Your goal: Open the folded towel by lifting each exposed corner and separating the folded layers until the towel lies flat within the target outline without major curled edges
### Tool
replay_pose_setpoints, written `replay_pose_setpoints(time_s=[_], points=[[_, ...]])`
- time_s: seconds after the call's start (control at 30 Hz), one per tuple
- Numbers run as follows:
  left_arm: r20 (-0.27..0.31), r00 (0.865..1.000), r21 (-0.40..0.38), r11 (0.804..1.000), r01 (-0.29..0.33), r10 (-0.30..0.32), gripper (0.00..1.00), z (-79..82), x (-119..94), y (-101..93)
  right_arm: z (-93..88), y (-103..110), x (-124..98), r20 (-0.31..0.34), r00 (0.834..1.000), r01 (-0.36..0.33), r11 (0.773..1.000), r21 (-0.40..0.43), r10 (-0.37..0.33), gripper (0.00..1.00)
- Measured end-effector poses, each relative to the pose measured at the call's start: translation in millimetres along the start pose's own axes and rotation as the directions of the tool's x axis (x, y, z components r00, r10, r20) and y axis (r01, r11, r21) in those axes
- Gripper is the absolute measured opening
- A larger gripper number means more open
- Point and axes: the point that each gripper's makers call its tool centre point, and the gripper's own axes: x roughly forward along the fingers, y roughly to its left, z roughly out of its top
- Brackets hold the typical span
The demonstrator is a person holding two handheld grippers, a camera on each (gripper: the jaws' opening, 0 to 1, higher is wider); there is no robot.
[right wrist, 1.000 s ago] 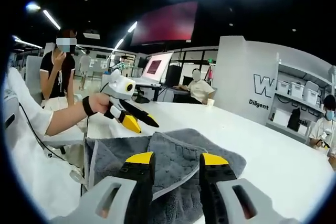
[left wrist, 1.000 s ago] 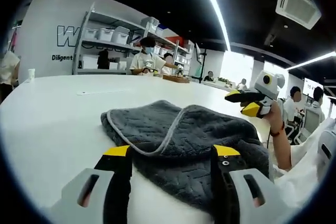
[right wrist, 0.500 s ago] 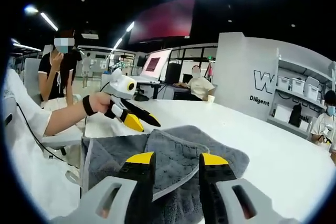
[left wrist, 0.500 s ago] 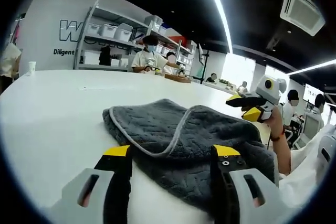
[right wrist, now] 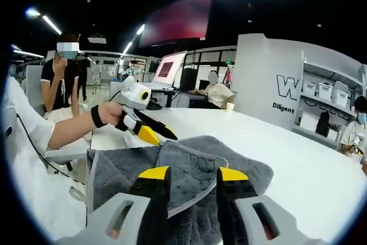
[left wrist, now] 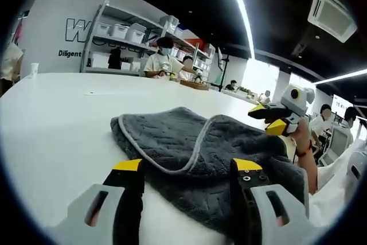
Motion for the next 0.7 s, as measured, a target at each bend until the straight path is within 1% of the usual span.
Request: replay_pose_setpoints(time_s=[0.17, 0.3, 0.43, 0.5, 0.6, 0.7], points=[[-0.006, 1.000, -0.007, 1.000, 0.007, -0.007, 0.58, -1.6, 4, -0.2, 0.7, 1, 3, -0.002, 1.000, -0.006, 1.000, -0.002, 0.006, 0.28], [0.001, 1.000, -0.011, 1.000, 0.007, -0.007, 0.58, 1.3, 5, 0.5, 2.3, 0, 4, 0.001, 1.000, -0.004, 1.000, 0.000, 0.004, 0.28], [-0.005, 1.000, -0.017, 1.000, 0.009, -0.009, 0.58, 1.5, 7, 0.5, 3.4, 0, 5, 0.001, 1.000, -0.004, 1.000, -0.003, 0.004, 0.28], [-0.004, 1.000, -0.021, 1.000, 0.009, -0.009, 0.58, 5.2, 9, 6.6, 4.1, -1, 6, -0.001, 1.000, -0.001, 1.000, -0.003, 0.001, 0.28], [-0.004, 1.000, -0.027, 1.000, 0.014, -0.014, 0.58, 6.4, 10, 7.7, 4.4, -4, 8, -0.003, 1.000, 0.011, 1.000, 0.002, -0.011, 0.27], [0.002, 1.000, -0.038, 0.999, 0.011, -0.011, 0.58, 9.4, 11, 10.9, 2.1, -4, 12, -0.013, 1.000, 0.006, 1.000, 0.005, -0.006, 0.28]])
